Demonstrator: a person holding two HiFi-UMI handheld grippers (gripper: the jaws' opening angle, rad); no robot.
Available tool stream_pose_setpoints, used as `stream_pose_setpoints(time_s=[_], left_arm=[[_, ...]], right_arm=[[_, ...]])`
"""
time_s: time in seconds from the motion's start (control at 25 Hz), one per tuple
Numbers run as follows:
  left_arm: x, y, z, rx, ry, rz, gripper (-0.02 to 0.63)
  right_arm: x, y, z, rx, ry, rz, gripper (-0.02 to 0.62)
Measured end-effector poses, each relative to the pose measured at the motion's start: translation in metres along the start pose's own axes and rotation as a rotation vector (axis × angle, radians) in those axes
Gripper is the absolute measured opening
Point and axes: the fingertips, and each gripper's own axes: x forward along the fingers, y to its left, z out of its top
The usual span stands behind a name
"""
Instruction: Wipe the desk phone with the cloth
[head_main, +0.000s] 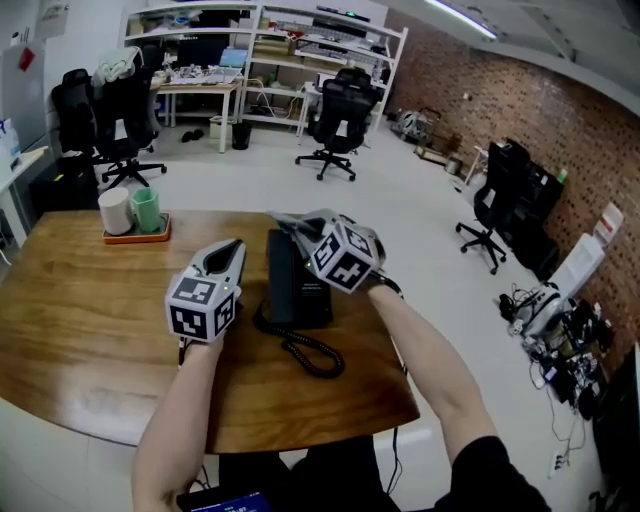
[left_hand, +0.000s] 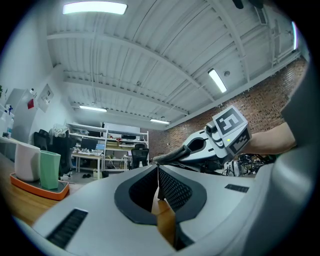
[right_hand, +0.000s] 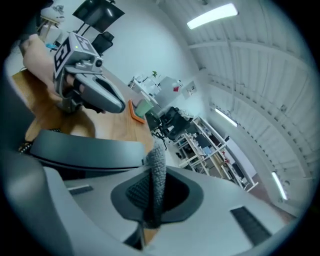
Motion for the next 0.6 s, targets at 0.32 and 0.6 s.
stream_pose_setpoints(time_s=[0.32, 0.6], left_arm=[[0.000, 0.001, 0.002, 0.003, 0.003, 0.001, 0.003], [-0.001, 0.001, 0.001, 0.003, 0.003, 0.002, 0.003]], right_arm=[[-0.040, 0.058, 0.007, -0.110, -0.050, 0.117, 0.025], [-0.076, 0.114, 0.009, -0.197, -0.083, 0.196, 0.025]])
